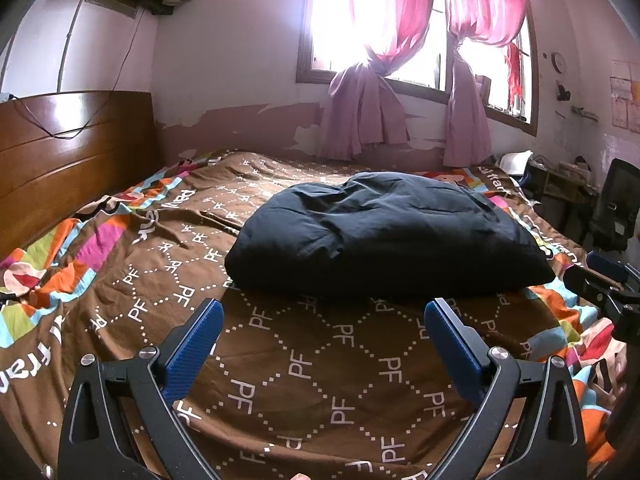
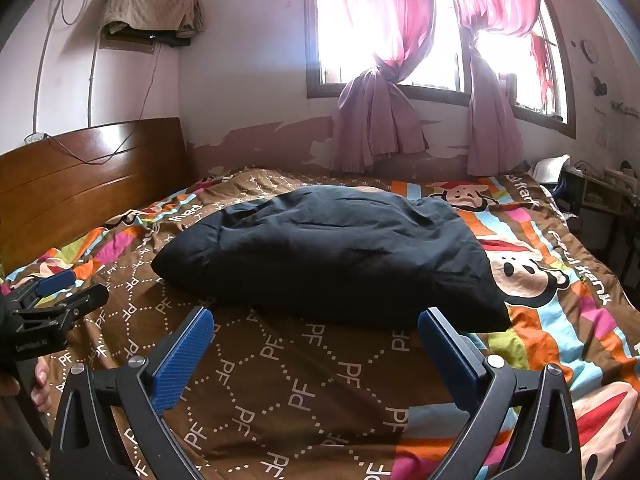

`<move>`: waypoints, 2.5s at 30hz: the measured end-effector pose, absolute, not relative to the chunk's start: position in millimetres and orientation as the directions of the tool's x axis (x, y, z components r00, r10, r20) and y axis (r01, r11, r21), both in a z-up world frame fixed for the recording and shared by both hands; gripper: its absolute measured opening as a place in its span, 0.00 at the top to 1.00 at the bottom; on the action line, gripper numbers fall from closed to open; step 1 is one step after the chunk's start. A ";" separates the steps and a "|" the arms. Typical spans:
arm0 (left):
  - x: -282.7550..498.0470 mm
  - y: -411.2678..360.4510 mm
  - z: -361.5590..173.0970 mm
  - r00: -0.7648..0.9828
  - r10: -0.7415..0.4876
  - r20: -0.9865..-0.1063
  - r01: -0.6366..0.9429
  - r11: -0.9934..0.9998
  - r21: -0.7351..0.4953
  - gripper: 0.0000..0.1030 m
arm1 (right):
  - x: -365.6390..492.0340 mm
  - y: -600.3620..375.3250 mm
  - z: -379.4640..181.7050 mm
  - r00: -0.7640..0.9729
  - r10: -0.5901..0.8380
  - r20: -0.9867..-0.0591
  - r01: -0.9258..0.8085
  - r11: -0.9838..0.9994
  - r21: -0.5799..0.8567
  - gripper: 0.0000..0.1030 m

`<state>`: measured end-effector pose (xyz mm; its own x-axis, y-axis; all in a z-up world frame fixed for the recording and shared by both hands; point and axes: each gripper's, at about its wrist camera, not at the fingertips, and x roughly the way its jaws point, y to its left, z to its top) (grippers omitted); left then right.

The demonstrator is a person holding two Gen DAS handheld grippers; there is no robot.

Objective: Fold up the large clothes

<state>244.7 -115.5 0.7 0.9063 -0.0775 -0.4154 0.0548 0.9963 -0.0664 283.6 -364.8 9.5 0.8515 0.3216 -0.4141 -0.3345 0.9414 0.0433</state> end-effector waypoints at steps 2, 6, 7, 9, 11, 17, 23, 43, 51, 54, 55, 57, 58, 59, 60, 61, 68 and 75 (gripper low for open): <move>244.9 -116.0 0.3 0.906 -0.078 -0.416 0.055 0.996 -0.066 0.04 | 283.5 -364.5 9.4 0.851 0.321 -0.416 -0.334 0.942 0.043 0.00; 244.0 -117.0 -0.3 0.907 -0.077 -0.415 0.056 0.996 -0.062 0.04 | 283.6 -365.0 10.9 0.850 0.320 -0.419 -0.333 0.942 0.043 0.00; 243.8 -117.2 -0.7 0.906 -0.077 -0.416 0.057 0.996 -0.062 0.04 | 283.5 -365.0 10.9 0.850 0.320 -0.419 -0.334 0.942 0.043 0.00; 243.5 -117.5 -0.9 0.906 -0.077 -0.415 0.056 0.997 -0.061 0.04 | 283.8 -365.2 10.4 0.850 0.321 -0.417 -0.334 0.941 0.042 0.00; 243.7 -117.7 -0.7 0.907 -0.076 -0.415 0.056 0.997 -0.061 0.04 | 283.5 -365.0 10.4 0.850 0.321 -0.418 -0.335 0.941 0.042 0.00; 242.5 -117.8 -2.1 0.907 -0.073 -0.414 0.056 0.997 -0.054 0.04 | 283.3 -364.5 10.4 0.851 0.319 -0.417 -0.333 0.942 0.042 0.00; 242.1 -116.7 -2.8 0.907 -0.072 -0.414 0.055 0.997 -0.053 0.04 | 283.4 -364.7 10.6 0.850 0.321 -0.419 -0.335 0.941 0.043 0.00; 240.2 -116.2 -1.9 0.912 -0.065 -0.405 0.054 0.998 -0.040 0.04 | 283.4 -364.8 10.6 0.849 0.321 -0.418 -0.336 0.941 0.042 0.00; 239.6 -116.8 -1.2 0.913 -0.067 -0.404 0.056 0.998 -0.039 0.04 | 284.6 -366.9 8.8 0.846 0.326 -0.422 -0.340 0.939 0.046 0.00; 239.0 -117.2 -1.0 0.914 -0.072 -0.399 0.063 0.997 -0.035 0.04 | 284.8 -367.0 9.0 0.846 0.326 -0.422 -0.339 0.940 0.046 0.00; 238.9 -117.3 -1.2 0.914 -0.071 -0.399 0.064 0.997 -0.033 0.04 | 284.9 -367.0 9.1 0.845 0.327 -0.423 -0.340 0.939 0.047 0.00; 238.8 -118.1 -1.6 0.914 -0.071 -0.399 0.066 0.997 -0.028 0.04 | 284.6 -367.3 9.3 0.845 0.326 -0.423 -0.339 0.940 0.046 0.00; 238.6 -118.5 -2.0 0.914 -0.071 -0.399 0.066 0.997 -0.027 0.04 | 284.5 -367.5 9.4 0.845 0.327 -0.423 -0.340 0.939 0.046 0.00; 238.7 -118.6 -2.1 0.914 -0.071 -0.399 0.066 0.997 -0.027 0.04 | 285.0 -367.4 9.4 0.845 0.327 -0.422 -0.341 0.939 0.046 0.00; 238.6 -118.8 -2.1 0.914 -0.071 -0.400 0.065 0.997 -0.028 0.04 | 285.2 -367.3 9.4 0.846 0.327 -0.422 -0.340 0.939 0.045 0.00; 238.6 -119.0 -2.1 0.914 -0.070 -0.399 0.064 0.998 -0.028 0.04 | 285.2 -367.2 9.5 0.846 0.327 -0.422 -0.340 0.939 0.045 0.00; 243.7 -116.9 1.7 0.896 -0.067 -0.438 0.046 0.997 -0.058 0.04 | 285.0 -367.1 9.9 0.846 0.322 -0.424 -0.336 0.941 0.044 0.00; 245.0 -112.4 7.2 0.899 -0.030 -0.437 0.008 0.999 -0.053 0.04 | 284.3 -367.7 5.0 0.847 0.315 -0.427 -0.330 0.943 0.041 0.00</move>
<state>245.0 -112.4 7.2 0.8988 -0.0300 -0.4374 0.0076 0.9986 -0.0529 284.3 -367.7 5.0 0.8473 0.3152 -0.4275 -0.3302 0.9430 0.0409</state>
